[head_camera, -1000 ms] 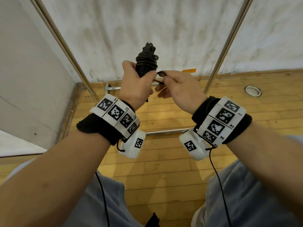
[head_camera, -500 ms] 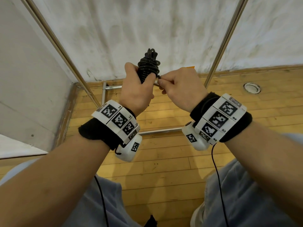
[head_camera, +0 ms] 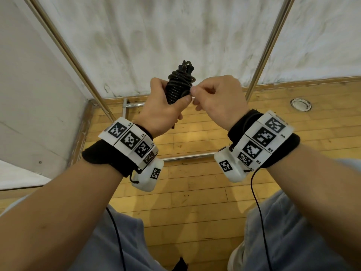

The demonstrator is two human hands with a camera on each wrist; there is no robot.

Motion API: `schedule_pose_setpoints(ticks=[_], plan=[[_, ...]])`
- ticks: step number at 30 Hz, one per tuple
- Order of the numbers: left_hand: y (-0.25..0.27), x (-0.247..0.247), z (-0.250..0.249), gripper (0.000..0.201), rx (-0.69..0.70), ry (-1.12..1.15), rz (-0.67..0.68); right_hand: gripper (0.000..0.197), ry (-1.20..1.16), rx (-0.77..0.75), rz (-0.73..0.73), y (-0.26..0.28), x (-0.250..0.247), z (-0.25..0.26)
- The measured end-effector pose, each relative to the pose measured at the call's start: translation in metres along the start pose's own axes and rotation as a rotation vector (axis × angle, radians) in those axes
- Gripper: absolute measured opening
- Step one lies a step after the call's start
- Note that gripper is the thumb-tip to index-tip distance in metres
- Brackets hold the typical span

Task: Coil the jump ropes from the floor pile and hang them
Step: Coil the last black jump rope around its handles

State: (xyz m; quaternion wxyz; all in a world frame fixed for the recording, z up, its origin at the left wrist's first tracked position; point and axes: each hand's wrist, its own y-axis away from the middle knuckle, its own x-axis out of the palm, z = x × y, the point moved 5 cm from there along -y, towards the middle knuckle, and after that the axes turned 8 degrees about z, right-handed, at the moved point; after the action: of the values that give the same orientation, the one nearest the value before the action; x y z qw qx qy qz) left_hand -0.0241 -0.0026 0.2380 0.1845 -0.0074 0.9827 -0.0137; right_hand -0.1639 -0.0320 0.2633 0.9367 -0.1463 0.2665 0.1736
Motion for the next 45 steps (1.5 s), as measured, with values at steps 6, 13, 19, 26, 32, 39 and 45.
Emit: schedule_pose_setpoints(ticks=[6,13,19,26,32,39,45], plan=[[0.001,-0.001,0.003,0.030,-0.041,0.058,0.011,0.010,0.039,-0.051,-0.057,-0.001,0.004,0.000],[0.000,-0.002,0.003,0.026,-0.073,0.009,0.002,0.006,0.001,-0.069,-0.089,-0.004,0.004,-0.004],[0.000,-0.004,0.005,0.034,-0.083,-0.195,-0.023,0.016,0.083,-0.027,-0.084,-0.005,0.007,-0.005],[0.002,-0.008,0.004,0.034,-0.065,-0.316,-0.066,0.017,0.339,-0.079,-0.066,-0.007,0.012,0.000],[0.000,-0.010,0.006,0.029,-0.053,-0.211,-0.069,0.014,0.391,-0.216,-0.117,-0.003,0.019,0.003],[0.000,-0.017,0.002,0.033,0.013,-0.086,-0.016,0.009,0.076,-0.175,-0.058,-0.003,0.018,-0.005],[0.003,-0.017,-0.007,0.034,0.068,-0.059,0.023,0.013,-0.156,-0.129,-0.059,0.000,0.013,-0.003]])
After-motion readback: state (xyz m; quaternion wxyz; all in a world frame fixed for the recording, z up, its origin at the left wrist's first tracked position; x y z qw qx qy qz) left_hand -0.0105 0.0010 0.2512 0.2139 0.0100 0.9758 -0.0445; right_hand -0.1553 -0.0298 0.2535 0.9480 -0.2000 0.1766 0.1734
